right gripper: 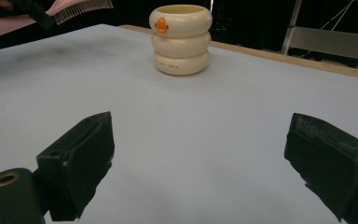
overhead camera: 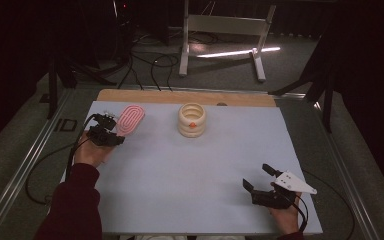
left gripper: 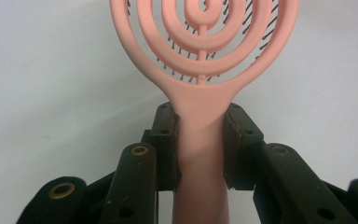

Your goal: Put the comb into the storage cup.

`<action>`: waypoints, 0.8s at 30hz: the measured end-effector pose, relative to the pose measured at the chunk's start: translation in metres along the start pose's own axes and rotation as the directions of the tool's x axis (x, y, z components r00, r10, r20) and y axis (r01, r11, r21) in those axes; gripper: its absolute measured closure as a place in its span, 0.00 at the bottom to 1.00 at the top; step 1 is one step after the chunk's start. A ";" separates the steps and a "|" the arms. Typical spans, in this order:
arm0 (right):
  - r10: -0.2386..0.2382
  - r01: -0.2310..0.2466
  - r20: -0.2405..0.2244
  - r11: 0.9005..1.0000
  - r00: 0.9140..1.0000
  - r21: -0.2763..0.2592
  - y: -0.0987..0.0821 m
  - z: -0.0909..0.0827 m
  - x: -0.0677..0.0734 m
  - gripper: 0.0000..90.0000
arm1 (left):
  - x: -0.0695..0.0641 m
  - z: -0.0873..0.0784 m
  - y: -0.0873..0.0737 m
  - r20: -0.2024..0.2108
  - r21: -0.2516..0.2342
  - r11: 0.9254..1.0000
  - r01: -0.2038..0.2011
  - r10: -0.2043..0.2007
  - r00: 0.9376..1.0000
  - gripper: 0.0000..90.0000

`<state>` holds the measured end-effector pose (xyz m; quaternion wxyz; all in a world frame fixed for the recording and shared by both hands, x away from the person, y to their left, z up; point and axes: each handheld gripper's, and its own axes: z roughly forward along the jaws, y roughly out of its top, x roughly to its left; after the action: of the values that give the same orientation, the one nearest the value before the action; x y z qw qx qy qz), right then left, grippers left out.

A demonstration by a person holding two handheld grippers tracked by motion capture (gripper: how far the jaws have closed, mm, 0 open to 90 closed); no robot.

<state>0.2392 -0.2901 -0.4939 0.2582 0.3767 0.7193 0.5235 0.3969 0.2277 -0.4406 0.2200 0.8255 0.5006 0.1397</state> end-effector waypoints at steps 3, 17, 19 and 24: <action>0.002 -0.002 0.001 1.000 1.000 0.000 0.000 0.000 0.000 0.09 | -0.002 -0.002 0.002 0.001 -0.007 1.000 -0.009 0.009 1.000 0.78; 0.002 -0.002 0.003 1.000 1.000 0.001 0.000 0.000 -0.001 0.09 | -0.013 -0.009 0.005 0.019 -0.053 0.998 -0.037 0.038 0.999 0.78; 0.001 -0.001 0.001 1.000 1.000 0.001 -0.001 0.001 -0.001 0.09 | -0.013 -0.010 0.006 0.020 -0.057 0.997 -0.042 0.043 0.999 0.78; 0.003 -0.003 -0.001 1.000 1.000 0.004 -0.001 0.002 0.000 0.09 | -0.020 -0.014 0.008 0.031 -0.080 0.995 -0.057 0.060 0.998 0.78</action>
<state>0.2402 -0.2896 -0.4953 0.2565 0.3780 0.7198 0.5226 0.3881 0.2101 -0.4246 0.2567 0.8327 0.4664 0.1522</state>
